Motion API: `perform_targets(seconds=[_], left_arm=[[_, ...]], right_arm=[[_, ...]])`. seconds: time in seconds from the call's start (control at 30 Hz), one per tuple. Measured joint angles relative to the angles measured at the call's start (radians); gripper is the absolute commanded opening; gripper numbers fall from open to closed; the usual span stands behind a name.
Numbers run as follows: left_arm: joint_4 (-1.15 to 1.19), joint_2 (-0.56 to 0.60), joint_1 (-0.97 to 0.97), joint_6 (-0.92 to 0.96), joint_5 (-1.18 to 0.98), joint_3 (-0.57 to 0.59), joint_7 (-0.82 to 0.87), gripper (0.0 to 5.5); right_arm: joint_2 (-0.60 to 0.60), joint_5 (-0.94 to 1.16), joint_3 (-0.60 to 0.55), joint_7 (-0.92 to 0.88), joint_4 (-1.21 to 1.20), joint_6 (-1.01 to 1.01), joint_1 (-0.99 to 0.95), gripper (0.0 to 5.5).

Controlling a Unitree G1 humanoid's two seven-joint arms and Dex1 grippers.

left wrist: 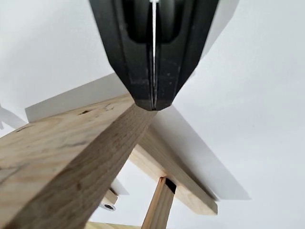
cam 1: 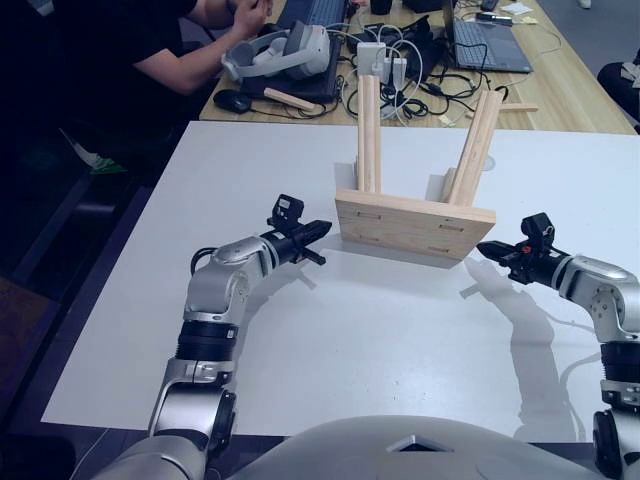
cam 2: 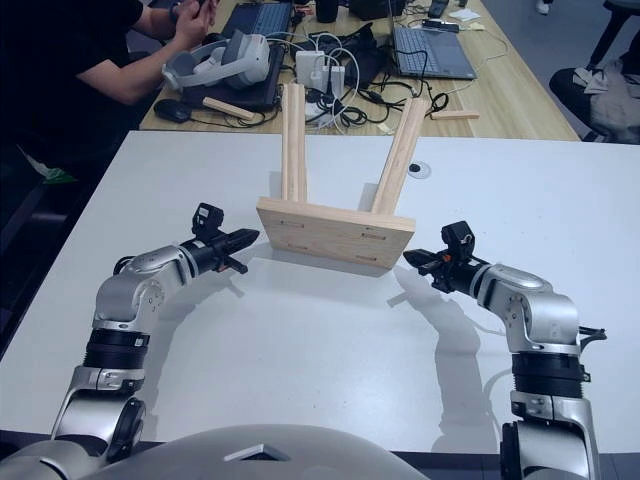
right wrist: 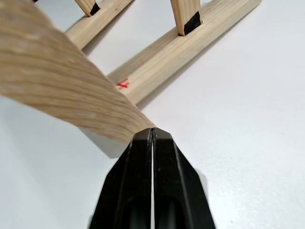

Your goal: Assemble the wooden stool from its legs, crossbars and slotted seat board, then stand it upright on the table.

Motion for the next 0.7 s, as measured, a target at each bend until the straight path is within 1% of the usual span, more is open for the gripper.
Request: perform_targets(seconds=[0.17, 0.4, 0.7], left_arm=[[0.039, -0.002, -0.031, -0.019, 0.064, -0.072, 0.002, 0.01], [0.101, -0.005, -0.091, 0.015, 0.145, -0.133, 0.027, 0.01], [0.159, -0.008, -0.121, 0.001, 0.192, -0.154, 0.023, 0.01]], right_arm=[[0.002, -0.097, 0.080, -0.053, 0.065, -0.050, -0.037, 0.00], [0.034, -0.118, 0.117, -0.055, 0.073, -0.063, -0.062, 0.00], [0.068, -0.131, 0.140, -0.055, 0.109, -0.086, -0.103, 0.00]])
